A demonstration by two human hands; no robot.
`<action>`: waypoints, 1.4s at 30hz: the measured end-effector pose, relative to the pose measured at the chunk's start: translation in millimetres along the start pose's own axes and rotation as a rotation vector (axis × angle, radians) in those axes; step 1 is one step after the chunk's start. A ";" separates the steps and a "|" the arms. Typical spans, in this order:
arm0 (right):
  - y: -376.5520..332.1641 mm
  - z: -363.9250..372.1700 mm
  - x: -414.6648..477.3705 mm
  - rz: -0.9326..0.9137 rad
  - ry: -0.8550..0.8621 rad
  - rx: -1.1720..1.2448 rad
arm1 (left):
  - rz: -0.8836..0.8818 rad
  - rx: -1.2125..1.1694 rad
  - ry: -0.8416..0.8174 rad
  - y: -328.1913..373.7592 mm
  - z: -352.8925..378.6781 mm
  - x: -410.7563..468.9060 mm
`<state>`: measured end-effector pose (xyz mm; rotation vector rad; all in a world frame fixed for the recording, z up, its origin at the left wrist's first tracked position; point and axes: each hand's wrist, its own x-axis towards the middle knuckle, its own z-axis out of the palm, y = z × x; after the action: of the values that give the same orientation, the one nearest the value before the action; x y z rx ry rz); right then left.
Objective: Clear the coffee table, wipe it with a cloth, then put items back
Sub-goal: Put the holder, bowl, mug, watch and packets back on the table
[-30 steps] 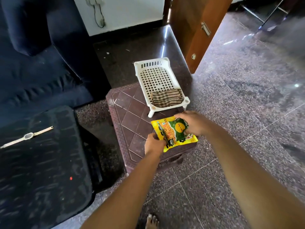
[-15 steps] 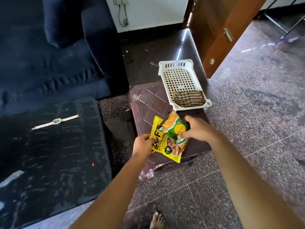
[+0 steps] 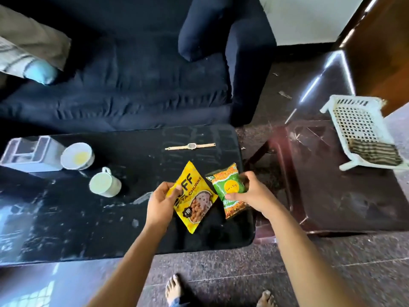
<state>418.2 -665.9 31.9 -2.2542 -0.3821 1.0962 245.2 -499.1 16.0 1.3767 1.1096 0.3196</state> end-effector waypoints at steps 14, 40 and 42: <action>-83.1 183.3 56.3 0.112 0.007 -0.027 | -0.051 -0.161 0.278 -14.3 -151.4 42.5; -55.4 202.2 61.6 -0.361 0.110 -0.668 | -0.153 -0.283 0.154 -17.1 -170.4 63.5; -60.5 192.5 52.1 -0.344 0.169 -0.389 | -0.171 -0.290 0.102 -14.3 -161.7 63.8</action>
<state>299.2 -518.5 -55.0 -2.4639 -0.9393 0.6917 146.6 -355.6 5.7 1.0120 1.2045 0.4122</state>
